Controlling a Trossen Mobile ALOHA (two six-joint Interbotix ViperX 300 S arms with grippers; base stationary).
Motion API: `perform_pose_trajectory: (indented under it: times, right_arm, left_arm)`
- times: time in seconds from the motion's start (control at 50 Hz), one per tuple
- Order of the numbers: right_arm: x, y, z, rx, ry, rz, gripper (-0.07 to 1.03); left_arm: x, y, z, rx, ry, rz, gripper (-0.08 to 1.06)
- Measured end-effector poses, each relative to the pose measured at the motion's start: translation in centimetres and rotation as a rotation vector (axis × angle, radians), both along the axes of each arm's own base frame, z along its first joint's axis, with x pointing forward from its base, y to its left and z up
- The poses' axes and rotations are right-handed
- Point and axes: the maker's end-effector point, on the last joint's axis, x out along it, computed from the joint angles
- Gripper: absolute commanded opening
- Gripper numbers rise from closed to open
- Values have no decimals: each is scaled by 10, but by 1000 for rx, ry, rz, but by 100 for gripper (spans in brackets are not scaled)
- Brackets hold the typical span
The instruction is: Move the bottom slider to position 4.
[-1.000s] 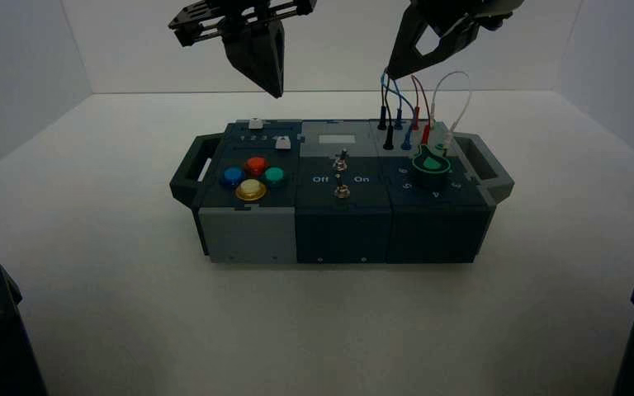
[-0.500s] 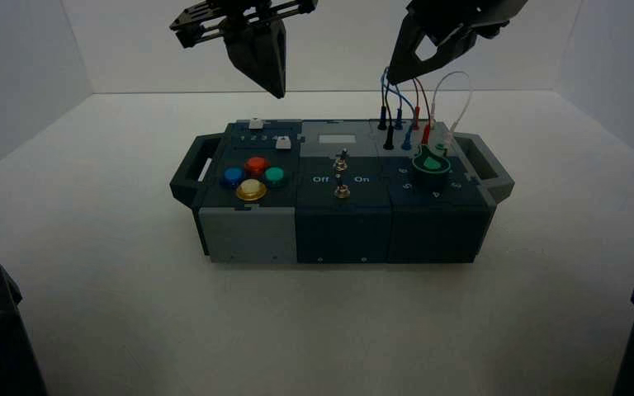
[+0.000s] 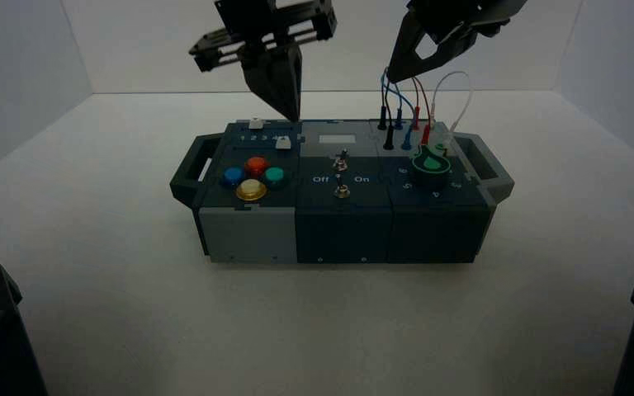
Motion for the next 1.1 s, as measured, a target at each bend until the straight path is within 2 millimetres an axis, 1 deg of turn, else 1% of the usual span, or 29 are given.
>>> perform_pose_trajectory:
  times: [0.3, 0.48, 0.6, 1.1]
  right_arm:
    - [0, 0, 0, -1, 1, 0, -2]
    - [0, 0, 1, 1, 0, -1, -2]
    - [-1, 0, 0, -2, 2, 3, -2]
    - [-1, 0, 1, 2, 1, 0, -2]
  left_arm:
    - [4, 0, -11, 12, -12, -1, -3]
    - [3, 5, -25, 52, 5, -19, -3]
    - [3, 5, -31, 61, 13, -21, -3]
    - [9, 3, -29, 51, -13, -17, -3]
